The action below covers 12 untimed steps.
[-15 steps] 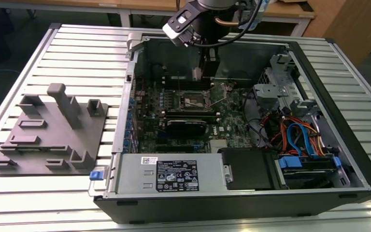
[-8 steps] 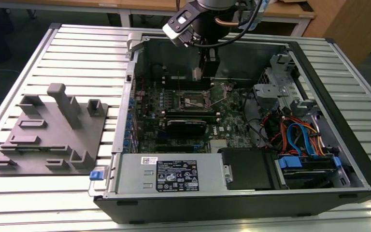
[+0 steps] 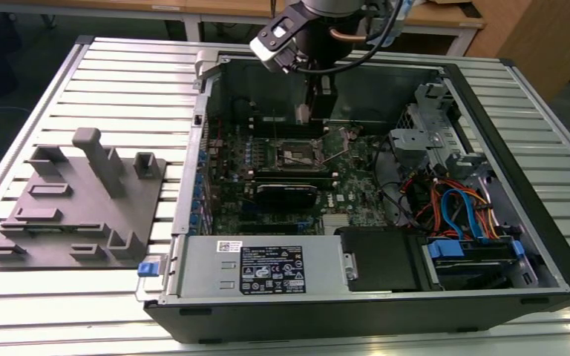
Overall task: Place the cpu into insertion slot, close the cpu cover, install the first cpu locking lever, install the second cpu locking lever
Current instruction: 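Place the cpu into insertion slot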
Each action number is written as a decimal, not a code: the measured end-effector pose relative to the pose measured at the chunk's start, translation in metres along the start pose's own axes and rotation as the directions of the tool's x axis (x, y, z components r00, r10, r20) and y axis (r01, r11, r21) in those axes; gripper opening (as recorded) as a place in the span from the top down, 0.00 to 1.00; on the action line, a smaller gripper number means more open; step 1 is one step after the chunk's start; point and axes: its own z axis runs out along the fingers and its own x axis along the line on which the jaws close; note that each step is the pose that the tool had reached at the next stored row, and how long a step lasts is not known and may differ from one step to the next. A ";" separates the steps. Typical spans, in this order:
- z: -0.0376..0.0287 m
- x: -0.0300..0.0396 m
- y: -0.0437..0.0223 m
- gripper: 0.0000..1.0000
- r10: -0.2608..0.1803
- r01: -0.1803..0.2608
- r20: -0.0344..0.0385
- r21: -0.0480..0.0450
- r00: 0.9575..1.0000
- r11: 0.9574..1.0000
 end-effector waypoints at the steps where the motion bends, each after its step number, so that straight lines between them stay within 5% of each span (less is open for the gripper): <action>1: 0.0016 0.0000 -0.0001 0.46 0.000 0.000 0.000 0.000 1.000 1.000; 8: 0.0140 0.0041 -0.0006 0.46 -0.009 0.009 0.000 0.000 1.000 1.000; 12: 0.0195 0.0051 -0.0008 0.46 -0.061 0.061 -0.002 0.000 0.998 0.998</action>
